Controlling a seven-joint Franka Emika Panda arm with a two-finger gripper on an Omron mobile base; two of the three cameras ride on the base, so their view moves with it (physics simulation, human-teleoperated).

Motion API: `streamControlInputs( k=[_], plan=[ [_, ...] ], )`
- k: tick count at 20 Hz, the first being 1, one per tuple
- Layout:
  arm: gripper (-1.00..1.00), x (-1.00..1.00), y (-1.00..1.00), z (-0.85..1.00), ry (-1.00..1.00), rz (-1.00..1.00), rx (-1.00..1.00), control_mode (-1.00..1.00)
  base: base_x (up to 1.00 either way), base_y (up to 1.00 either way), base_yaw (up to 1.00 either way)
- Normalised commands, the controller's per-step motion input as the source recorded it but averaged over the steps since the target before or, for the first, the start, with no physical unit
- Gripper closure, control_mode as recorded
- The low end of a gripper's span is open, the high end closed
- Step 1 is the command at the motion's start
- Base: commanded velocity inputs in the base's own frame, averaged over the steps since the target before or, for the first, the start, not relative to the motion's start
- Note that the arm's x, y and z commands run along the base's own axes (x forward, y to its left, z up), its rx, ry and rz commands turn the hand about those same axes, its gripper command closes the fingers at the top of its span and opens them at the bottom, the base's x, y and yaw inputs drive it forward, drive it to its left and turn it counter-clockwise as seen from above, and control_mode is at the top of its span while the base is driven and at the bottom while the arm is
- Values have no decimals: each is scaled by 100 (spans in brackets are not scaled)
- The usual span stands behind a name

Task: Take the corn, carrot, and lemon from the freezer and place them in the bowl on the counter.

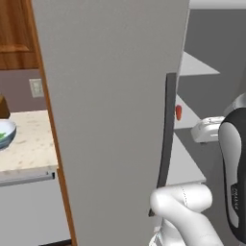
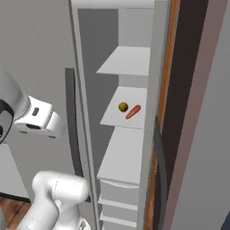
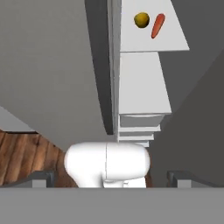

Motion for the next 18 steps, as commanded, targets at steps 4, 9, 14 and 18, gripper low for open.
streamControlInputs(
  k=[4, 9, 14, 18],
  plan=[
    [-100, 0, 0, 0, 0, 0, 0, 100, 21, -46, 0],
    [-100, 0, 0, 0, 0, 0, 0, 100, 37, -29, 0],
    [-100, 0, 0, 0, 0, 0, 0, 100, 39, -24, 0],
    [-100, 0, 0, 0, 0, 0, 0, 100, 37, -25, 0]
  ],
)
